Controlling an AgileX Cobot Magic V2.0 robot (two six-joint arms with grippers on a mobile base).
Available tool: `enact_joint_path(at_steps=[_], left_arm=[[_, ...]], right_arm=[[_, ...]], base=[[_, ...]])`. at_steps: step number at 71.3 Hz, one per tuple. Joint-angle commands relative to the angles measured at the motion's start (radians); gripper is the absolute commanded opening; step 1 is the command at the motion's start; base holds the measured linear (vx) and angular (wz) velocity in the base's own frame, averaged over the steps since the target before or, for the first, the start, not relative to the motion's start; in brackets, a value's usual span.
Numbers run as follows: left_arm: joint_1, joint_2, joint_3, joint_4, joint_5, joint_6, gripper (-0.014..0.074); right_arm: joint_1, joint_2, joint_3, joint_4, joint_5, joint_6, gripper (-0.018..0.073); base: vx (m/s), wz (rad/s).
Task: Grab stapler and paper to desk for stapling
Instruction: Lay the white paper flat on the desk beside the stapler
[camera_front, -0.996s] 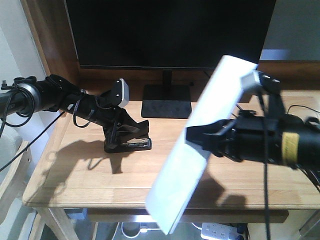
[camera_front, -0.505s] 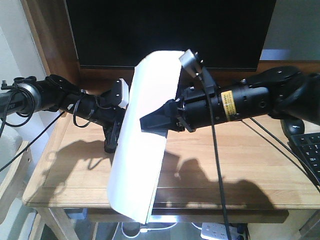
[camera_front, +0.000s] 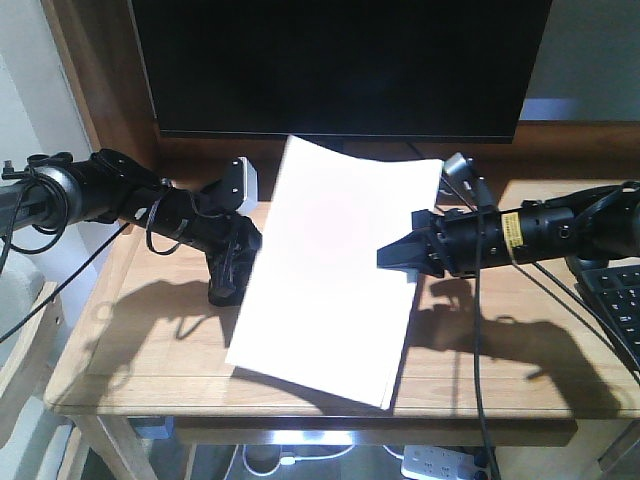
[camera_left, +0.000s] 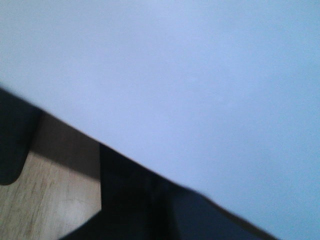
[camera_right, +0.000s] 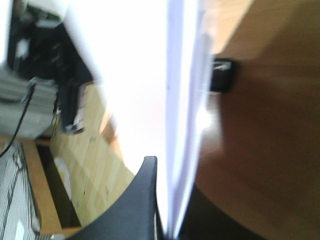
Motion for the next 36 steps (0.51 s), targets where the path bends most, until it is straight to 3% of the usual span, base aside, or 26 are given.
enact_joint_path(at_steps=[1, 24, 36], left_arm=[[-0.003, -0.062, -0.025, -0.057, 0.021, -0.009, -0.0006], [-0.003, -0.062, -0.025, -0.057, 0.021, -0.009, -0.0006], [-0.003, -0.062, -0.025, -0.057, 0.021, -0.009, -0.0006]], right_arm=[[-0.016, -0.023, -0.025, -0.006, -0.009, -0.004, -0.0003], [-0.013, 0.121, -0.025, -0.006, 0.046, -0.008, -0.0003], [-0.001, 0.147, -0.025, -0.006, 0.041, -0.062, -0.0003]], base=[[0.00, 0.00], [0.00, 0.00], [0.00, 0.00]])
